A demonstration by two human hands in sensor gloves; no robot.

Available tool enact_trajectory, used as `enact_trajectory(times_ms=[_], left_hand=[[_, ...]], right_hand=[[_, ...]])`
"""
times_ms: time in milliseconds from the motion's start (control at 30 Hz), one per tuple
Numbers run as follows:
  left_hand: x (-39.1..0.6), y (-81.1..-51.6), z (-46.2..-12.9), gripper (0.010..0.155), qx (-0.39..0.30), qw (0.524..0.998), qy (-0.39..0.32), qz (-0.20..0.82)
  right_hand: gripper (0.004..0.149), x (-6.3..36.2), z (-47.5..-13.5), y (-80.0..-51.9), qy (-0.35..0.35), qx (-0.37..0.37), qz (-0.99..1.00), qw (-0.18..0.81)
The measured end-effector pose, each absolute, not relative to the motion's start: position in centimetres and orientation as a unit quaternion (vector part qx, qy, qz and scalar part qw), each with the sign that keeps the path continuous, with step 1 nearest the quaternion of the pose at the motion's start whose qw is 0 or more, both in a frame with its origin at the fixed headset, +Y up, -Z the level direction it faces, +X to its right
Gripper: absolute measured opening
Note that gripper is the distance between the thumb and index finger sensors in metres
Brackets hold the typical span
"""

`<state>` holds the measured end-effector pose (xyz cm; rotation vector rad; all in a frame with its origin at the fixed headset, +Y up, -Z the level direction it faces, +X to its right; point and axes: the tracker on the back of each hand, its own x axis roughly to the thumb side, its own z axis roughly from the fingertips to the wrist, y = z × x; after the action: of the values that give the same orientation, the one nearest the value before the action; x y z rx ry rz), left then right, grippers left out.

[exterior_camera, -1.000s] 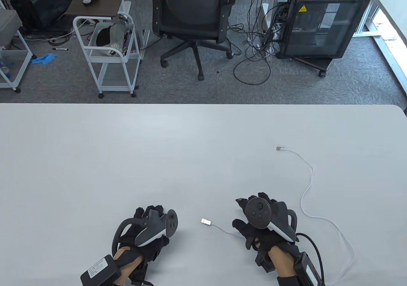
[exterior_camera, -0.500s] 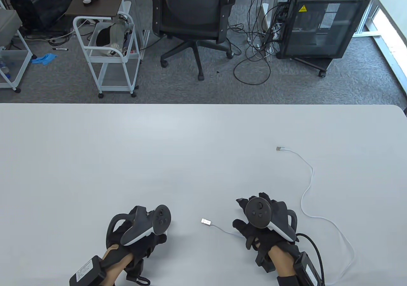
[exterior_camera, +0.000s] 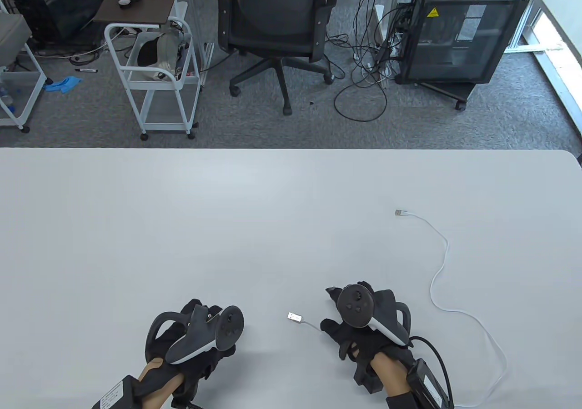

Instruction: Insert the USB cable into the charger head

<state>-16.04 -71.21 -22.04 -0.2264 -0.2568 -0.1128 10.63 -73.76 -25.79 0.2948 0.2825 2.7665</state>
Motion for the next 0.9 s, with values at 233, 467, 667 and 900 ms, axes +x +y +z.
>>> enact_trajectory(times_ms=[233, 467, 667, 900], left_hand=[[-15.6, -71.1, -21.5, 0.075, -0.107, 0.982, -0.14, -0.067], [-15.1, -71.1, -21.2, 0.076, -0.107, 0.979, -0.16, -0.062], [-13.9, -71.3, -20.5, 0.076, -0.116, 0.973, -0.195, -0.05], [-13.4, -71.9, -20.3, 0.076, -0.12, 0.97, -0.202, -0.065]], right_hand=[[0.082, 7.6, -25.5, -74.7, 0.101, 0.129, 0.974, 0.158], [0.073, 6.2, -25.8, -76.7, 0.127, 0.117, 0.979, 0.111], [0.053, 4.3, -26.0, -77.4, 0.047, 0.102, 0.994, 0.009], [0.04, 4.3, -25.4, -76.8, 0.045, 0.136, 0.99, 0.004]])
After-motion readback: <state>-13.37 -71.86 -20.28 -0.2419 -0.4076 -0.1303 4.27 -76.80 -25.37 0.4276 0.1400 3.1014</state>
